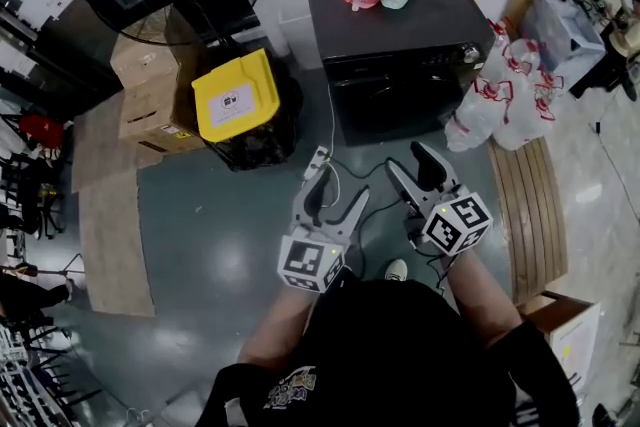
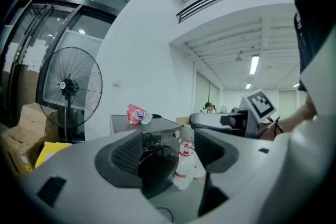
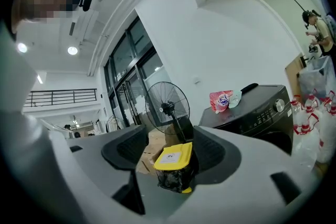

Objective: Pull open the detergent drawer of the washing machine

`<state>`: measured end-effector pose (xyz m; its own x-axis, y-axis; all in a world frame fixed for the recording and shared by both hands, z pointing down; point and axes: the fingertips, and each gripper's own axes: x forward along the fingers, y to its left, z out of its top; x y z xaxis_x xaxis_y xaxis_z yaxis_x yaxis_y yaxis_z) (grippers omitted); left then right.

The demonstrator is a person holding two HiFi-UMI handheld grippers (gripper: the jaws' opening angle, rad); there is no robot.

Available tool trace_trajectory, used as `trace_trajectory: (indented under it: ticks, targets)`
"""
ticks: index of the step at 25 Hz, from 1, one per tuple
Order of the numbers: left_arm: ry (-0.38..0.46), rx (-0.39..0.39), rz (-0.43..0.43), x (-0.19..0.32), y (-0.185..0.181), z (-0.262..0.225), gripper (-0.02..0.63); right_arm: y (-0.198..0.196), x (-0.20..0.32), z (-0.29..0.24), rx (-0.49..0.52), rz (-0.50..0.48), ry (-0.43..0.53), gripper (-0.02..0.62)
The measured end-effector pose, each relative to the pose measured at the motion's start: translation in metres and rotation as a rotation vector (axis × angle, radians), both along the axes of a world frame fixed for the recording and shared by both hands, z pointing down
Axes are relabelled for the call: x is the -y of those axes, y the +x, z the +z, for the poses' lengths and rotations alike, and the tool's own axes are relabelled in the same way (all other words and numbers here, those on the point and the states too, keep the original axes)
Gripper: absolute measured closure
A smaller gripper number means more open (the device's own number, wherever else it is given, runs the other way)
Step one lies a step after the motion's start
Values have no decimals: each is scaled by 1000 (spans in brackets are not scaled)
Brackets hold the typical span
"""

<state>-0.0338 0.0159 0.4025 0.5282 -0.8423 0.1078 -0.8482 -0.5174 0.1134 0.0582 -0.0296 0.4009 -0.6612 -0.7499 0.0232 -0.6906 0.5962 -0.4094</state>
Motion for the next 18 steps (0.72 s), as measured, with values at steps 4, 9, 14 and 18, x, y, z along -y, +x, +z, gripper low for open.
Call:
trace_trajectory:
  ticks: [4, 9, 14, 18]
  targets:
    - [-7, -6, 20, 11, -23, 2, 322, -22, 12, 3, 9, 19, -14, 302]
    - [-10, -7, 55, 28, -53, 3, 322, -52, 30, 6, 32, 41, -39, 299]
    - [-5, -4, 84, 43, -82, 3, 322, -82, 46, 11, 65, 60, -67, 295]
    - [-1, -1, 100, 52, -104, 3, 322, -104, 58, 14, 77, 71, -84, 291]
